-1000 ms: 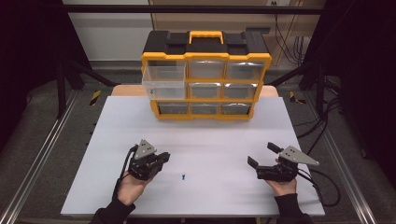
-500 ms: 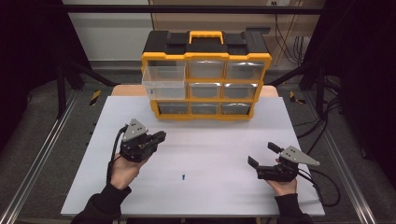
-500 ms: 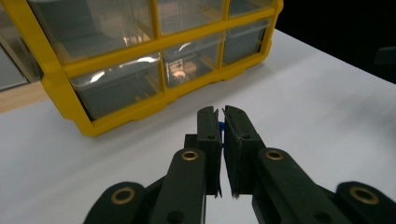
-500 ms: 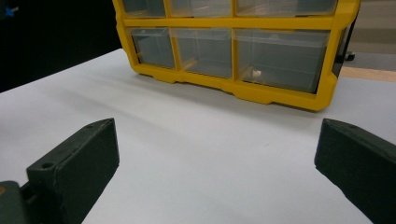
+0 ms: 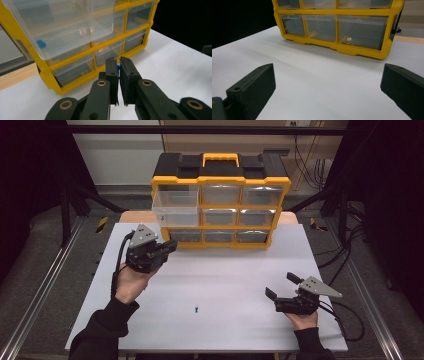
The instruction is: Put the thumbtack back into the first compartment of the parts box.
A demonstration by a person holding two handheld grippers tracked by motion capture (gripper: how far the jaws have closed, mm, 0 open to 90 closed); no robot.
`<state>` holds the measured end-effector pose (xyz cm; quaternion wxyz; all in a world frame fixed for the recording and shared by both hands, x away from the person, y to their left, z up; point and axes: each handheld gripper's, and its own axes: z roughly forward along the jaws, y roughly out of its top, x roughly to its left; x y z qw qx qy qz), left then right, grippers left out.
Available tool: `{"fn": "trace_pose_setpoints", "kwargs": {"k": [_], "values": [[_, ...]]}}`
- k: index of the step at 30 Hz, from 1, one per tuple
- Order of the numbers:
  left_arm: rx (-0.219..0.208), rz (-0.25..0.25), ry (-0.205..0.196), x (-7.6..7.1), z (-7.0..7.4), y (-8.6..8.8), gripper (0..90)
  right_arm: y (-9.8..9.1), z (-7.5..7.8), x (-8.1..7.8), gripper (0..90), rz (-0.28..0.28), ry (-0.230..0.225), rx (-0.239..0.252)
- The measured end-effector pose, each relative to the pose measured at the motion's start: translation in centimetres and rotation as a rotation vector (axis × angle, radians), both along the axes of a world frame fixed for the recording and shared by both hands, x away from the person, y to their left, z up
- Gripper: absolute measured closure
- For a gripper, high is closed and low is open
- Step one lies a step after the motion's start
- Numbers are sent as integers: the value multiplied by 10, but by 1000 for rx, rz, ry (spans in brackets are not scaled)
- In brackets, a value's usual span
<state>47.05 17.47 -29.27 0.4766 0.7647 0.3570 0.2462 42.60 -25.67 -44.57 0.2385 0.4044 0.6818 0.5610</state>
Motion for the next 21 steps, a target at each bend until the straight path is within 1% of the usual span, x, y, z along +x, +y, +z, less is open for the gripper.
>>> {"fn": "trace_pose_setpoints", "kwargs": {"k": [1,2,3,4,7,8,11,12,13,14,15,18,19,21], "values": [[8,-2,-5,1,4,0,846,-1,-1,1,7,4,-15,-9],[11,0,-12,2,9,0,846,0,0,0,7,2,-4,0],[4,2,-15,3,12,0,846,1,1,0,7,2,3,24],[1,1,-20,5,16,0,846,1,1,0,7,2,4,25],[-5,4,-33,8,27,0,846,0,1,1,7,1,-9,7],[2,5,-37,9,30,0,846,0,1,1,7,1,-9,7],[0,13,-50,13,39,-1,846,-1,1,0,7,1,-9,10],[2,12,-64,14,43,-1,846,-1,1,0,7,1,-9,8],[-3,13,-54,15,45,-1,846,-1,1,0,7,1,-9,9],[-6,14,-69,16,48,-1,846,-1,1,0,7,1,-10,8],[-3,16,-73,17,50,-1,846,-1,1,0,7,1,-8,7],[3,28,-78,21,56,-2,846,-1,1,0,7,2,-8,6],[2,33,-69,22,58,-2,846,-1,1,1,7,2,-8,6],[3,40,-73,25,61,-3,846,-1,1,0,7,1,-8,6]]}}
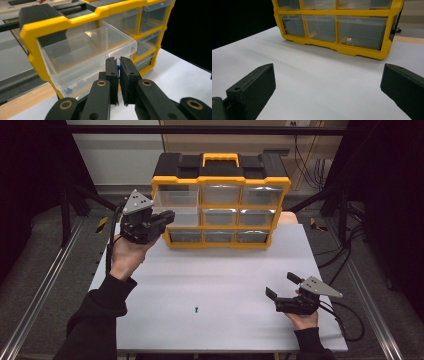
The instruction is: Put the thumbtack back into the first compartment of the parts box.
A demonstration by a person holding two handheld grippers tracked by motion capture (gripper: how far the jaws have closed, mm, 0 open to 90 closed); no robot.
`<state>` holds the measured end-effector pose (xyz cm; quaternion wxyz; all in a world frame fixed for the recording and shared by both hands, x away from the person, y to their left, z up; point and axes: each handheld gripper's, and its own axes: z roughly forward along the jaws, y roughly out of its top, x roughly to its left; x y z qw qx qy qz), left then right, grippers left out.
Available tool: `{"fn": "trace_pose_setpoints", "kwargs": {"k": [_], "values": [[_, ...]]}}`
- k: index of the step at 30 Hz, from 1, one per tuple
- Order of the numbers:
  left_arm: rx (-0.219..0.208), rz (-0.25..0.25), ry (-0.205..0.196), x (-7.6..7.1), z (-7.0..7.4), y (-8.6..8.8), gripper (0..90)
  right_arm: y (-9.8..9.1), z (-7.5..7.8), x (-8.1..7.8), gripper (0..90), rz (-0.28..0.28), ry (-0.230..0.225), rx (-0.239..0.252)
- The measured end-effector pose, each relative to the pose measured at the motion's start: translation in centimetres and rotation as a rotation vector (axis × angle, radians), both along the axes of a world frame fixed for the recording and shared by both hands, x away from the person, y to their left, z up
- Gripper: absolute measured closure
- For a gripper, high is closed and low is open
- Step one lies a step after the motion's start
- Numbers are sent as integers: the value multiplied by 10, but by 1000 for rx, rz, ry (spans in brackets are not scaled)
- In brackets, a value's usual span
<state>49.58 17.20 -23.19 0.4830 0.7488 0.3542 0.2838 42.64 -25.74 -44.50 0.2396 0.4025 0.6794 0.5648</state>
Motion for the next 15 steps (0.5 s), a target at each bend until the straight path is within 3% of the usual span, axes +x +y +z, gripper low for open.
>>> {"fn": "trace_pose_setpoints", "kwargs": {"k": [15], "values": [[-1,43,-16,27,17,-1,846,0,0,0,7,-1,0,0]]}}
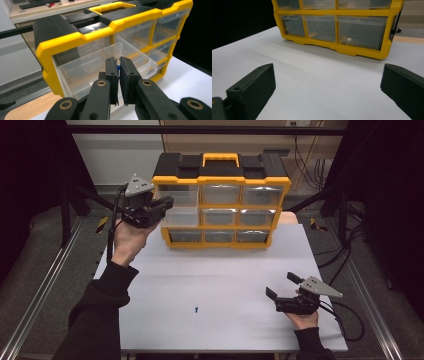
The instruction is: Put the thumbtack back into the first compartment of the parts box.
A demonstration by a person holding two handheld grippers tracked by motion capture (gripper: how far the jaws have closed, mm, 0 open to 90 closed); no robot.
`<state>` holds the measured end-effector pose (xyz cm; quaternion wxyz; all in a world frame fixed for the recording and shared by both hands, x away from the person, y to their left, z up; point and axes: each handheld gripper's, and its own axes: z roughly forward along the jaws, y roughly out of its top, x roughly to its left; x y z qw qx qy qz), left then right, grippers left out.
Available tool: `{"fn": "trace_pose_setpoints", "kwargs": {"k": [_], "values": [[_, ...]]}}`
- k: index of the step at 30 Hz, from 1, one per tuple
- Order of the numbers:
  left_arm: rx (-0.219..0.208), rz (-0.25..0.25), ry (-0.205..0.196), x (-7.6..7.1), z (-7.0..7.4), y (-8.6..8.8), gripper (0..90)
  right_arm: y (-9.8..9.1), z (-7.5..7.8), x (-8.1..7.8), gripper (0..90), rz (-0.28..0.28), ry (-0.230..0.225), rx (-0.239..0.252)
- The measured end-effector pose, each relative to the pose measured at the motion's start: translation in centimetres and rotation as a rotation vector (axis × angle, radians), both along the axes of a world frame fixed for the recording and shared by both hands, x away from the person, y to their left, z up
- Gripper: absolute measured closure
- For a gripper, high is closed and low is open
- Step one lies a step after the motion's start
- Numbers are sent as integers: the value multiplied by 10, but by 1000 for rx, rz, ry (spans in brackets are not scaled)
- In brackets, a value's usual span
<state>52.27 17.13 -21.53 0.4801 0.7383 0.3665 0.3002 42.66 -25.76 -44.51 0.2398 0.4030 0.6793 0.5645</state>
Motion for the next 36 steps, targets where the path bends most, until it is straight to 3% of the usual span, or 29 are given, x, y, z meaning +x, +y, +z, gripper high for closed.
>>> {"fn": "trace_pose_setpoints", "kwargs": {"k": [7,15,23,26,31,33,34,36], "values": [[28,14,-7,11,3,-4,844,0,0,0,7,0,1,0],[60,43,13,26,-2,-7,843,0,0,0,7,1,0,-1],[106,77,60,36,-9,-7,839,0,0,0,7,0,1,0],[95,81,56,38,-11,-8,829,0,0,0,7,1,1,2],[83,77,50,36,-9,-7,706,0,0,0,7,2,-5,12],[75,71,41,32,-5,-5,648,-1,0,1,7,3,-11,-6],[65,65,33,29,-4,-3,569,-1,0,1,7,3,-8,3],[54,47,18,21,0,0,541,-2,-1,0,7,7,-6,-7]]}}
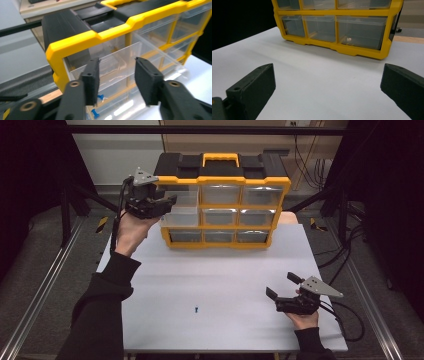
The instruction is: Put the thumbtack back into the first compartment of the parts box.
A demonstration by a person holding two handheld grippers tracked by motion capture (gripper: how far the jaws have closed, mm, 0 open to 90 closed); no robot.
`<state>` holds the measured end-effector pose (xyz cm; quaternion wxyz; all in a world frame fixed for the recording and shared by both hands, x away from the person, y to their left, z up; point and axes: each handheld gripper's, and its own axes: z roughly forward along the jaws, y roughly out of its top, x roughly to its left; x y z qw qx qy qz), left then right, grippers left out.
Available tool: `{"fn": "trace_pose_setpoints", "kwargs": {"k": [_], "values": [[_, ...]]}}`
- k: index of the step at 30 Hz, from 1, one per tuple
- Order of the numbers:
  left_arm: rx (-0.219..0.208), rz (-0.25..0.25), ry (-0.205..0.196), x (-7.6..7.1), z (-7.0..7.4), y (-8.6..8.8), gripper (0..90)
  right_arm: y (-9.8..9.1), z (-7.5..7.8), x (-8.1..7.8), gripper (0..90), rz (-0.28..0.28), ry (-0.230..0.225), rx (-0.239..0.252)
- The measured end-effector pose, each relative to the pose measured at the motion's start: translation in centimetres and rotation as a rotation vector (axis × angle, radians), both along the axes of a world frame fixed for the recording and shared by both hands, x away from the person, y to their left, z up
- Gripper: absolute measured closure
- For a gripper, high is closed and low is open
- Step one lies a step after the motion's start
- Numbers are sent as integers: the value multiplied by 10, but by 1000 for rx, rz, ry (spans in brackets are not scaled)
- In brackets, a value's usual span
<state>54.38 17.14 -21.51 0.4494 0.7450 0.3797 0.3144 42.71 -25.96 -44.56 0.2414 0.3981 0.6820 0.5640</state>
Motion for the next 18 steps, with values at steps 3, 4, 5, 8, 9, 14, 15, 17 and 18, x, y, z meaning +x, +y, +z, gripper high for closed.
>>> {"fn": "trace_pose_setpoints", "kwargs": {"k": [3,4,5,8,9,14,15,17,18], "values": [[-12,-30,-22,-15,2,5,437,1,1,0,7,-7,1,14],[-17,-39,-29,-18,2,6,416,1,1,-1,7,-6,8,17],[-19,-51,-38,-24,1,8,400,2,1,-1,7,-5,6,27],[-22,-74,-53,-37,-4,12,343,0,0,-1,7,-2,3,5],[-12,-76,-55,-41,-6,13,317,1,0,0,7,-5,4,15],[-6,-105,-50,-60,-22,19,227,-1,-1,1,6,4,-15,-15],[-12,-111,-54,-65,-28,21,213,-1,-1,1,7,6,-18,-20],[-10,-118,-56,-71,-35,22,189,-2,-1,1,6,5,-17,-20],[-11,-122,-61,-75,-39,24,174,-2,-1,1,6,6,-18,-21]]}}
